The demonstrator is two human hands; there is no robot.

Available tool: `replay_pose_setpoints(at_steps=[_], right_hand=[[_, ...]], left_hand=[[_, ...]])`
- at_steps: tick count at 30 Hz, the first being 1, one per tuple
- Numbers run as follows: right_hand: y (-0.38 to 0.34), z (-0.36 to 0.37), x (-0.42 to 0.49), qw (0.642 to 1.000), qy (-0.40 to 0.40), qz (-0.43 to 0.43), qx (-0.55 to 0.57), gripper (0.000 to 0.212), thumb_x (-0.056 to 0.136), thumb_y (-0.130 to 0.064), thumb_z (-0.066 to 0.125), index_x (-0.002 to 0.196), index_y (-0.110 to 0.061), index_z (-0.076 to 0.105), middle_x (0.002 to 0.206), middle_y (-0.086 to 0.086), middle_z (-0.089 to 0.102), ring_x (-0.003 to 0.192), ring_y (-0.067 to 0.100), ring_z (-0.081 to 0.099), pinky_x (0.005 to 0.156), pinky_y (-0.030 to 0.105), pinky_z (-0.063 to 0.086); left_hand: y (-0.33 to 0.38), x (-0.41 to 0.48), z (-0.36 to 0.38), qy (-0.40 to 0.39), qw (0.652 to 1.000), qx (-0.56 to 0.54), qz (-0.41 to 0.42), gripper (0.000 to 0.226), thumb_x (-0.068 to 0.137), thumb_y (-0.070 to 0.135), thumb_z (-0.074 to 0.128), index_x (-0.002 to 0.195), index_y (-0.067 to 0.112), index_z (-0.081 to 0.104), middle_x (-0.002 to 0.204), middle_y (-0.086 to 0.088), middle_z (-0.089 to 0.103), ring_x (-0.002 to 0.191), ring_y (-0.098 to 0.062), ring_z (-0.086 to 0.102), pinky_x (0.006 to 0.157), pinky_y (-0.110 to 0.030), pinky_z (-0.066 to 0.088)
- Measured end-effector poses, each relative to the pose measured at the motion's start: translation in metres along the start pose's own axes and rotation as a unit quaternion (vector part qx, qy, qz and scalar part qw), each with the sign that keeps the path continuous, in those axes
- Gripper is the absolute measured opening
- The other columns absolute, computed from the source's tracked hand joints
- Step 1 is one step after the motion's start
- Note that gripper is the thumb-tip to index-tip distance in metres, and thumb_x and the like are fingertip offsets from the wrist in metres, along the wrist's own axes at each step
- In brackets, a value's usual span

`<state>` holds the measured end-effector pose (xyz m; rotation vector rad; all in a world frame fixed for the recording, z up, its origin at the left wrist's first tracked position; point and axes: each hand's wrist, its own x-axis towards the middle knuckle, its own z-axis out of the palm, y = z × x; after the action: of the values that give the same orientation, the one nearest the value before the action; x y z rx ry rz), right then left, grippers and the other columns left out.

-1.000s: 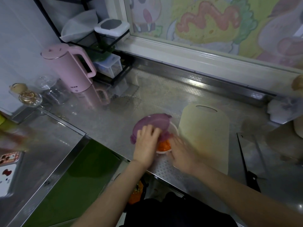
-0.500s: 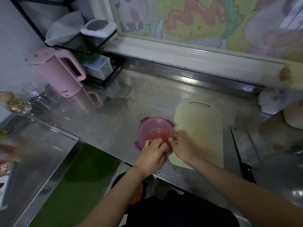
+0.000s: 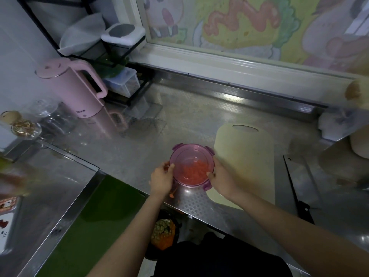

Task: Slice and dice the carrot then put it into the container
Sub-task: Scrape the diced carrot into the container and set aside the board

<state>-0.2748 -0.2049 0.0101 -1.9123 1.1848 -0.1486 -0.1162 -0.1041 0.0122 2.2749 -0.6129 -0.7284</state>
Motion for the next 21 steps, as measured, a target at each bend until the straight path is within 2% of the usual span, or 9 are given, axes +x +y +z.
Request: replay_pose_setpoints(at_steps=[2,4,9,12,14,16,18,20,21], right_hand=[[0.001,-0.001,0.002,1.000,-0.001,0.006,0.000,0.057,0.090,-0.012,0.057,0.142,-0.008,0.034,0.132,0.013,0.053,0.119,0.028,0.053,0.100,0.041,0.044],[0.003,-0.001,0.003,1.000,-0.005,0.009,0.011,0.056,0.090,-0.013,0.058,0.141,-0.011,0.036,0.128,0.011,0.058,0.114,0.028,0.057,0.097,0.042,0.047],[0.002,-0.002,0.005,0.999,-0.014,0.007,0.032,0.050,0.090,-0.011,0.057,0.137,-0.016,0.040,0.115,0.011,0.064,0.101,0.029,0.064,0.090,0.042,0.051],[-0.001,-0.002,0.002,1.000,-0.008,-0.009,-0.007,0.054,0.093,-0.012,0.054,0.142,-0.010,0.033,0.133,0.012,0.051,0.116,0.027,0.054,0.100,0.037,0.045],[-0.002,-0.003,0.001,0.998,0.019,-0.037,-0.049,0.064,0.092,-0.011,0.055,0.147,-0.006,0.023,0.146,0.012,0.033,0.133,0.025,0.037,0.111,0.034,0.033],[-0.007,-0.008,0.004,0.991,0.041,-0.082,-0.094,0.070,0.091,-0.010,0.054,0.149,-0.005,0.016,0.153,0.011,0.022,0.141,0.023,0.023,0.116,0.029,0.020],[-0.010,-0.014,0.011,0.982,0.034,-0.117,-0.142,0.067,0.093,-0.011,0.051,0.149,-0.003,0.014,0.155,0.011,0.019,0.144,0.021,0.017,0.116,0.025,0.011],[-0.013,-0.019,0.019,0.981,0.001,-0.114,-0.155,0.064,0.095,-0.014,0.049,0.148,-0.002,0.016,0.156,0.011,0.020,0.144,0.021,0.018,0.115,0.023,0.009],[-0.013,-0.020,0.024,0.983,-0.017,-0.105,-0.151,0.063,0.095,-0.016,0.050,0.148,-0.003,0.019,0.155,0.011,0.023,0.143,0.021,0.022,0.114,0.024,0.012]], left_hand=[[0.000,-0.001,0.001,0.017,0.999,-0.043,-0.001,0.030,0.094,0.027,0.054,0.115,0.008,0.065,0.102,-0.009,0.069,0.095,-0.022,0.063,0.080,-0.026,0.046],[0.002,0.000,0.001,0.020,0.997,-0.072,-0.011,0.027,0.093,0.019,0.055,0.111,0.003,0.067,0.098,-0.008,0.069,0.089,-0.018,0.061,0.071,-0.020,0.040],[0.003,0.010,-0.002,0.024,0.994,-0.098,-0.032,0.022,0.090,0.013,0.060,0.106,0.001,0.070,0.094,-0.015,0.070,0.086,-0.020,0.063,0.075,-0.027,0.045],[0.003,0.009,-0.002,0.005,0.997,-0.083,-0.008,0.022,0.090,0.013,0.059,0.108,0.003,0.067,0.097,-0.013,0.068,0.093,-0.025,0.064,0.084,-0.034,0.049],[0.006,0.006,-0.002,0.045,0.996,0.009,0.073,0.034,0.087,0.012,0.061,0.121,0.008,0.059,0.116,-0.013,0.059,0.109,-0.028,0.056,0.096,-0.041,0.044],[0.017,0.000,-0.004,0.054,0.973,0.097,0.201,0.051,0.084,0.012,0.064,0.133,0.011,0.049,0.132,-0.012,0.047,0.123,-0.028,0.045,0.104,-0.041,0.036],[0.030,-0.006,-0.003,-0.041,0.939,0.186,0.286,0.073,0.082,0.026,0.068,0.144,0.017,0.033,0.152,-0.009,0.025,0.140,-0.026,0.023,0.114,-0.039,0.023],[0.036,-0.009,0.002,-0.128,0.903,0.292,0.287,0.088,0.081,0.045,0.066,0.149,0.022,0.016,0.158,-0.005,-0.002,0.145,-0.022,-0.002,0.118,-0.035,0.005],[0.037,-0.007,0.004,-0.147,0.894,0.323,0.272,0.092,0.080,0.050,0.065,0.150,0.023,0.012,0.158,-0.005,-0.006,0.145,-0.021,-0.007,0.118,-0.033,0.000]])
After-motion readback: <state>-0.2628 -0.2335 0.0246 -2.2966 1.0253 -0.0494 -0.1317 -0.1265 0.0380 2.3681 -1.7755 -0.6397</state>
